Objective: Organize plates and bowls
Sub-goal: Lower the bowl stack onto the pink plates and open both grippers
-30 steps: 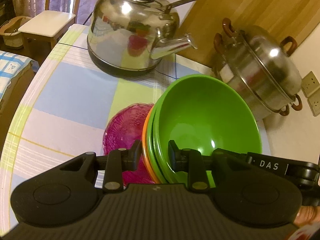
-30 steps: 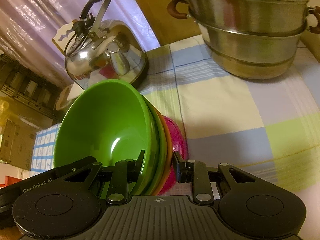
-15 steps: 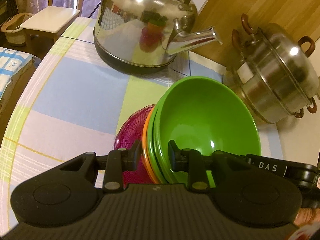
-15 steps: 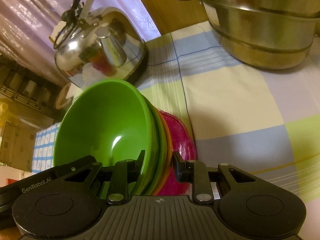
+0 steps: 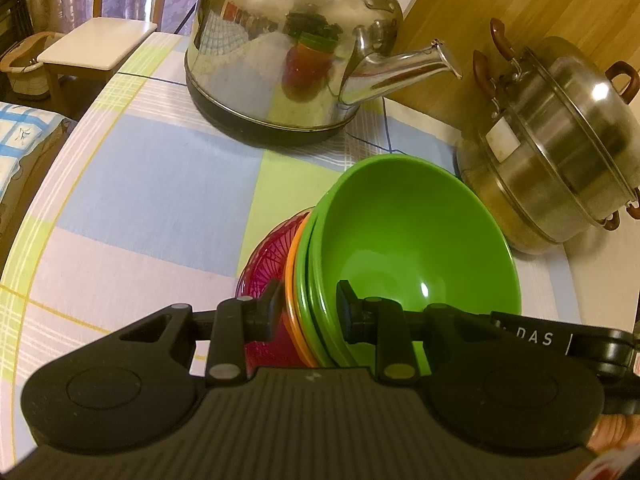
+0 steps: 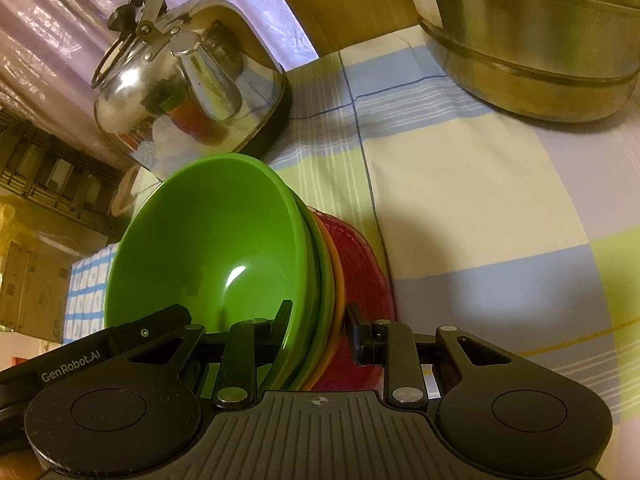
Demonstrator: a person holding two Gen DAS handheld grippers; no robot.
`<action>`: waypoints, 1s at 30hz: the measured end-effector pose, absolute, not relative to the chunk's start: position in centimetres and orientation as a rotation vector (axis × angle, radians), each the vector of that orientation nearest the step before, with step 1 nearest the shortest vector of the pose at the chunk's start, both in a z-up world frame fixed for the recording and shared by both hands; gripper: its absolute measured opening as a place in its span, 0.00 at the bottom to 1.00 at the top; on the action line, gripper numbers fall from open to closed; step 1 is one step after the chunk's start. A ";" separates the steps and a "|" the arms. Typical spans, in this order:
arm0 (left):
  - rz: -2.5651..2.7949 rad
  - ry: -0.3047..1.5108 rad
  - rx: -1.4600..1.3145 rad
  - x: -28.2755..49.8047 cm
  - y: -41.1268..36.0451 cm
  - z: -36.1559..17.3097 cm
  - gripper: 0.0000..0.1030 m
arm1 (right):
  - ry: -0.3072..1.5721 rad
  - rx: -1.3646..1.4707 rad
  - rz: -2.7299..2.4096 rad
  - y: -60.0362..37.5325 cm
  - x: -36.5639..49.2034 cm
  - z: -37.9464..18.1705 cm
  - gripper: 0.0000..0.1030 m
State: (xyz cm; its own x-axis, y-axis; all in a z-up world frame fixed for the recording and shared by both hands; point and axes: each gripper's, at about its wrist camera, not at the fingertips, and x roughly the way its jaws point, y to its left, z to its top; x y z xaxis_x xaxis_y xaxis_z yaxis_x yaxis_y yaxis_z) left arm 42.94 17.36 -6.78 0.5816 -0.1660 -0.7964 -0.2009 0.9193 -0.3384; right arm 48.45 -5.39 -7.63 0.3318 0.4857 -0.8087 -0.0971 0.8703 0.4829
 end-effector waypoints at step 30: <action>0.022 0.917 -0.416 40.2 16.5 -4.2 0.64 | 1.115 0.382 0.441 -5.9 46.0 -4.6 0.65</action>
State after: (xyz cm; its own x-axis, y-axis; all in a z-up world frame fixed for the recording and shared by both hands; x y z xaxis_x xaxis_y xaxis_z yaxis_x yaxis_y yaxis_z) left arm 40.18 16.54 -4.18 0.6135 -0.1569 -0.7739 -0.1937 0.9202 -0.3402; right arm 45.99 -5.90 -4.64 0.3717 0.5196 -0.7693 -0.1470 0.8512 0.5039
